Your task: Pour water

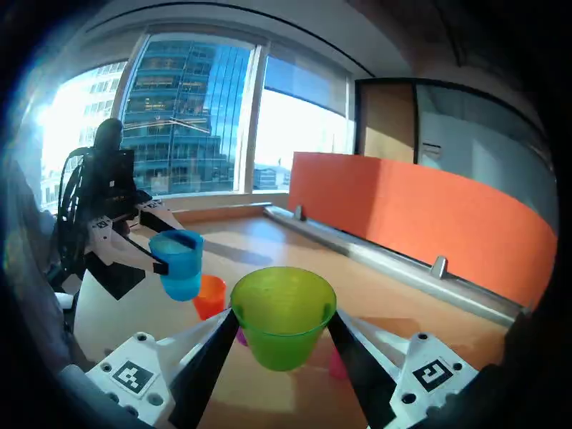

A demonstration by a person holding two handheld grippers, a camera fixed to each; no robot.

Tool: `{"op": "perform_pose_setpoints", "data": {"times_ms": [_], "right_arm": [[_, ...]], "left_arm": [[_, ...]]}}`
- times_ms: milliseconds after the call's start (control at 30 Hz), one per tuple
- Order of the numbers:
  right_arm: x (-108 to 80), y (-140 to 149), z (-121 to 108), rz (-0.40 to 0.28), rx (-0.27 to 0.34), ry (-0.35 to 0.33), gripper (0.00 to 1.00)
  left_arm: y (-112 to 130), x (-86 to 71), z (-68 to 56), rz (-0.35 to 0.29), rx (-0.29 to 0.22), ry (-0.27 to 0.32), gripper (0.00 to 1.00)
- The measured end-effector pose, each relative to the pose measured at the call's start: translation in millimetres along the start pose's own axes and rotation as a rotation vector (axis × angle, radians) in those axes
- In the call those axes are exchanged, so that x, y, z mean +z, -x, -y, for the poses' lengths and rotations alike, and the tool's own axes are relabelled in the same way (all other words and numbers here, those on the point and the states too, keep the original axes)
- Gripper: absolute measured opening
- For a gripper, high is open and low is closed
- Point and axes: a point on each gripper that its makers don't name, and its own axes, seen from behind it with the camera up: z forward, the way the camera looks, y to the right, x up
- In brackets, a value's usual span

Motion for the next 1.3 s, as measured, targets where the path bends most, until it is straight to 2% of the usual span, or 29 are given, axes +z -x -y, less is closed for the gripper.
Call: {"op": "perform_pose_setpoints", "data": {"times_ms": [300,600,900,1167,1300], "right_arm": [[-4.8,-33,1,-0.093,0.018,0.016,0.9],[-9.5,-57,-5,-0.151,0.018,0.043,0.9],[-10.0,-66,-4,-0.169,0.031,0.039,0.9],[-8.1,-66,1,-0.169,0.038,0.023,0.9],[-6.1,-67,7,-0.168,0.039,0.006,0.9]], "left_arm": [[-16,-2.6,7.0,-0.035,0.004,-0.016,0.87],[-32,-2.9,13.8,-0.06,0.018,-0.026,0.87],[-44,-2.6,16.9,-0.084,0.038,-0.028,0.87],[-62,-4.1,29.4,-0.113,0.074,-0.06,0.87],[-73,-7.0,31.8,-0.132,0.099,-0.066,0.87]]}}
